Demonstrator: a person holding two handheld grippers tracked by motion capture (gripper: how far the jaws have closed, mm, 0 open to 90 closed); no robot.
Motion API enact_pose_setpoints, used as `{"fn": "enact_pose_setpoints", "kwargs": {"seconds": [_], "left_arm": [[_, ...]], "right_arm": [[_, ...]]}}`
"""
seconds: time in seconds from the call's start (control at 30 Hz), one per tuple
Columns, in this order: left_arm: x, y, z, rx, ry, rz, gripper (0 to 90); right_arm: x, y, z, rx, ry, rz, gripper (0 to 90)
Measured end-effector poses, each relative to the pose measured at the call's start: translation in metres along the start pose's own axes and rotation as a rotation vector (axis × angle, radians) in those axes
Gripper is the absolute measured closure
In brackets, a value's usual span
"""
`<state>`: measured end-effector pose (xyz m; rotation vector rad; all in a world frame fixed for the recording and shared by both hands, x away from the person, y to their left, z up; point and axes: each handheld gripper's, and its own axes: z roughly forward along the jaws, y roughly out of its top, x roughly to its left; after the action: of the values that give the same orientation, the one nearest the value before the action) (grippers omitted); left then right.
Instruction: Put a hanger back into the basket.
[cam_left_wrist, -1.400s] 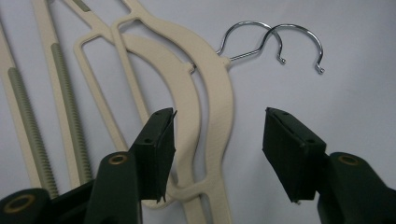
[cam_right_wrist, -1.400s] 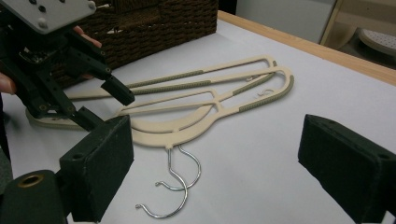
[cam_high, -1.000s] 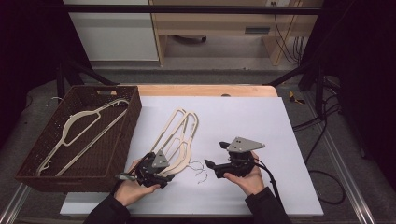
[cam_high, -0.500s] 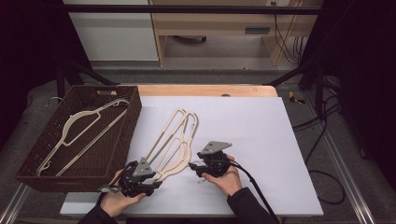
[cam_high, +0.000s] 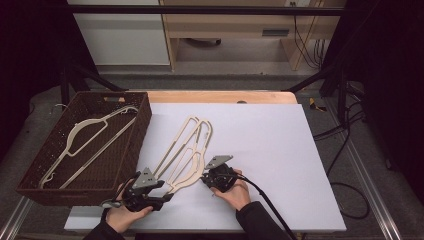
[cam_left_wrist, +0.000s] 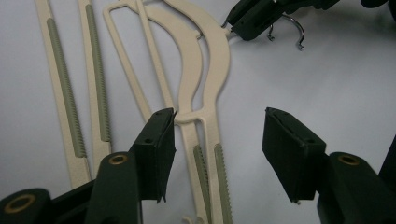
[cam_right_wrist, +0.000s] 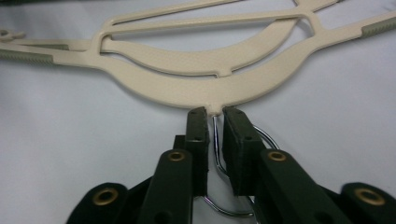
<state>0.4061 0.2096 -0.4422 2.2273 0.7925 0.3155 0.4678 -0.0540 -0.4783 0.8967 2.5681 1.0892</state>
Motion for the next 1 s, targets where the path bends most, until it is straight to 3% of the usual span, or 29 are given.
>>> {"fn": "enact_pose_setpoints", "kwargs": {"seconds": [0.13,0.33,0.63,0.67,0.7,0.87,0.9,1.0], "left_arm": [[-0.001,0.001,0.0,-0.018,0.004,-0.009,38.8],[-0.001,0.004,0.003,-0.021,-0.01,-0.013,36.4],[-0.008,0.034,0.027,0.032,0.0,0.06,35.9],[-0.008,0.036,0.03,0.036,0.001,0.066,36.2],[-0.009,0.041,0.036,0.053,-0.003,0.074,37.5],[-0.01,0.048,0.05,0.077,0.014,0.085,40.6],[-0.009,0.05,0.057,0.104,0.02,0.084,41.2],[-0.007,0.052,0.063,0.115,0.009,0.077,45.5]], "right_arm": [[0.001,0.0,-0.001,0.012,-0.005,-0.025,88.6],[0.0,0.001,0.0,0.018,0.006,-0.008,89.2],[-0.002,0.009,-0.012,-0.005,0.02,-0.005,89.4],[-0.002,0.011,-0.014,-0.002,0.016,-0.033,89.4],[0.0,0.014,-0.016,0.004,0.012,-0.024,89.4],[0.0,0.019,-0.02,0.001,0.023,-0.036,89.4],[0.001,0.022,-0.022,0.001,0.025,-0.033,89.4],[0.002,0.025,-0.024,0.005,0.018,-0.048,89.5]]}}
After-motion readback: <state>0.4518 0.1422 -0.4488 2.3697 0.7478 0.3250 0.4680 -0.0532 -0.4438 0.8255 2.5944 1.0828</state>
